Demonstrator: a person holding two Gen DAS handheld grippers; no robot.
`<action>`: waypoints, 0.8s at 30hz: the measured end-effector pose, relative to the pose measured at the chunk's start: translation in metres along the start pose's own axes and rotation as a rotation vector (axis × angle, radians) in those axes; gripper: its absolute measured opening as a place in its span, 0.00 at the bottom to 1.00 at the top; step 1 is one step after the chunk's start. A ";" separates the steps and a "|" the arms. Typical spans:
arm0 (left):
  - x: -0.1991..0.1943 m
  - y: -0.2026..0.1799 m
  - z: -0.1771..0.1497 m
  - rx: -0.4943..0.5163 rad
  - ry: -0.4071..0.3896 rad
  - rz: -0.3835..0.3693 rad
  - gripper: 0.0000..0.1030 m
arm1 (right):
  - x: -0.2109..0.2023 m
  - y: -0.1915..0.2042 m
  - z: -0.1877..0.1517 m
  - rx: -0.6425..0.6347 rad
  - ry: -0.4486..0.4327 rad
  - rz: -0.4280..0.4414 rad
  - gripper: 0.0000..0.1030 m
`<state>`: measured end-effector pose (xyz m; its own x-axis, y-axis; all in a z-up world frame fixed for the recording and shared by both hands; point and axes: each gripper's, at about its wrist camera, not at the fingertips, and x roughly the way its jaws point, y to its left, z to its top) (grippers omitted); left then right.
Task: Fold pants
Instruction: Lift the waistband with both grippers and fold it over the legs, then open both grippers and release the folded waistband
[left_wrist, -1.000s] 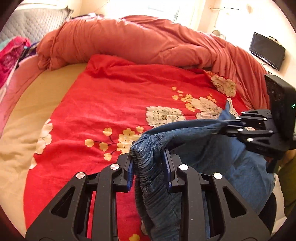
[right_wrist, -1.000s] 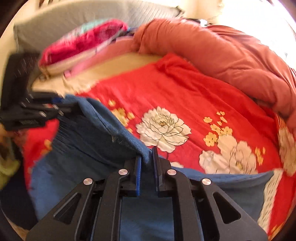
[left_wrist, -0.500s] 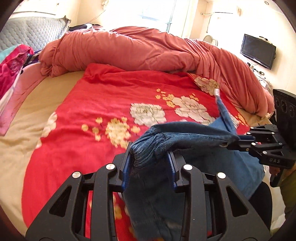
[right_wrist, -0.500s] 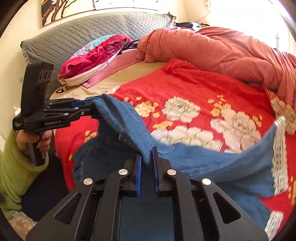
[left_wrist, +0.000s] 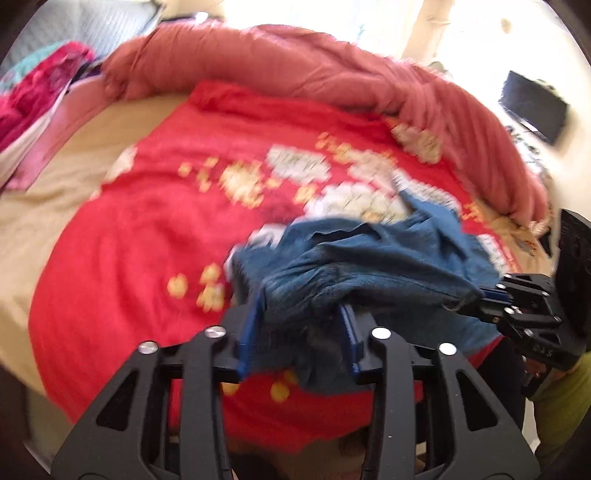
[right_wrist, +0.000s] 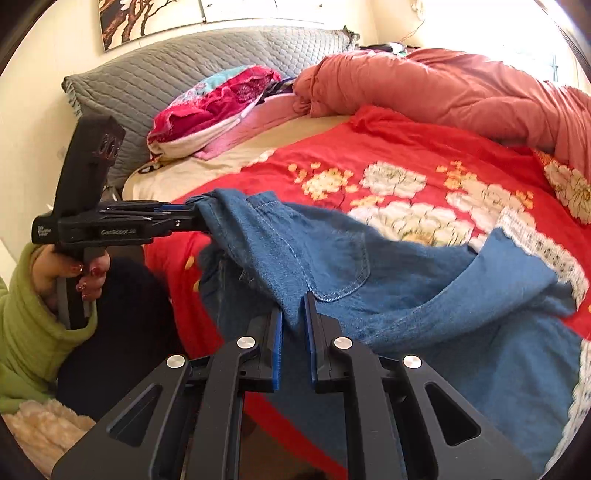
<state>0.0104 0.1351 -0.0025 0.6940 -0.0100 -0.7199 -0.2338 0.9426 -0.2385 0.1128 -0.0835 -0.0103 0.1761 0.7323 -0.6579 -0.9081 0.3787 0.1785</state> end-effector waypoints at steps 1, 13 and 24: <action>0.001 0.002 -0.001 -0.013 0.013 0.007 0.33 | 0.003 0.000 -0.004 0.017 0.003 0.003 0.09; -0.005 0.012 -0.020 -0.056 0.072 0.068 0.47 | 0.026 0.011 -0.031 0.072 0.049 0.018 0.12; -0.043 0.015 -0.026 -0.069 0.000 0.039 0.48 | 0.032 0.006 -0.044 0.148 0.062 0.019 0.16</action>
<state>-0.0406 0.1413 0.0074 0.6832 0.0263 -0.7298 -0.3070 0.9171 -0.2543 0.0959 -0.0824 -0.0626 0.1315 0.7054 -0.6965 -0.8442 0.4480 0.2943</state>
